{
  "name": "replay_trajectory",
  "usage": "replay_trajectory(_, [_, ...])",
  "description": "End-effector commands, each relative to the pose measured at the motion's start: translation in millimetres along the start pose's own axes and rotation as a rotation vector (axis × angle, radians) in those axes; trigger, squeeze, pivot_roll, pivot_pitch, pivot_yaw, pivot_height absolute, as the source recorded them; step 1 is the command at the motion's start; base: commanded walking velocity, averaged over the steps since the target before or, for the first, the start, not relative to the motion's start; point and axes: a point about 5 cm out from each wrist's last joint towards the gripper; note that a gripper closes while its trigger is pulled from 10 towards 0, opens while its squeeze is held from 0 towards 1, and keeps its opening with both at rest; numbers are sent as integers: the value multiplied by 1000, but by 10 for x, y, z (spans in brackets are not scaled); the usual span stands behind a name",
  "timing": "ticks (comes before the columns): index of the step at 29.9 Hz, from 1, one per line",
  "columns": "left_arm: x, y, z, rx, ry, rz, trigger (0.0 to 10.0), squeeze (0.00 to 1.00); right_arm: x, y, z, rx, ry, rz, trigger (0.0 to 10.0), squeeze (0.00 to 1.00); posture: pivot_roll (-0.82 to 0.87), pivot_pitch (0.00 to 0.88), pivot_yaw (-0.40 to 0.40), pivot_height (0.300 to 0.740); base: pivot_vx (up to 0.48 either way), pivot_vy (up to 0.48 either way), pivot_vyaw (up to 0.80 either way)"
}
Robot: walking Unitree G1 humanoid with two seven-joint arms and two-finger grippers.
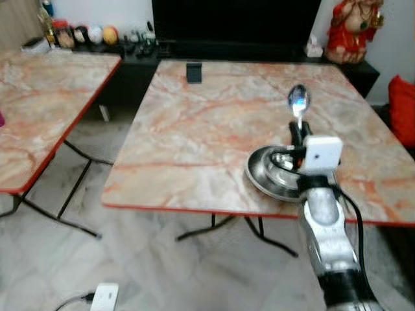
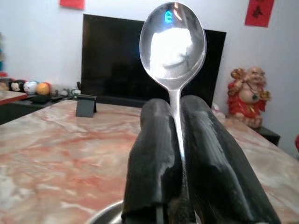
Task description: Setting the table
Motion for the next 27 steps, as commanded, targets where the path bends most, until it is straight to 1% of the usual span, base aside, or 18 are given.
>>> replay_trajectory(1, [62,3,-15,-4,16,-17,10000,0,74,7,22,8,3,-24,10000,0,-57,0,8,740,0,-345,0])
replay_trajectory(17, [50,8,16,2,12,-18,10000,0,110,4,4,-3,4,-38,10000,0,-53,0,13,740,0,-340,0])
replay_trajectory(27, [48,12,38,10,3,-12,10000,0,90,19,7,-4,12,-40,10000,0,-49,0,15,740,0,0,0])
Point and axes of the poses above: a point about 5 cm out from each wrist's last joint towards the gripper, its own y axis pointing out of the wrist towards the gripper, its own z axis along the axis of the wrist's last joint, x = y × z
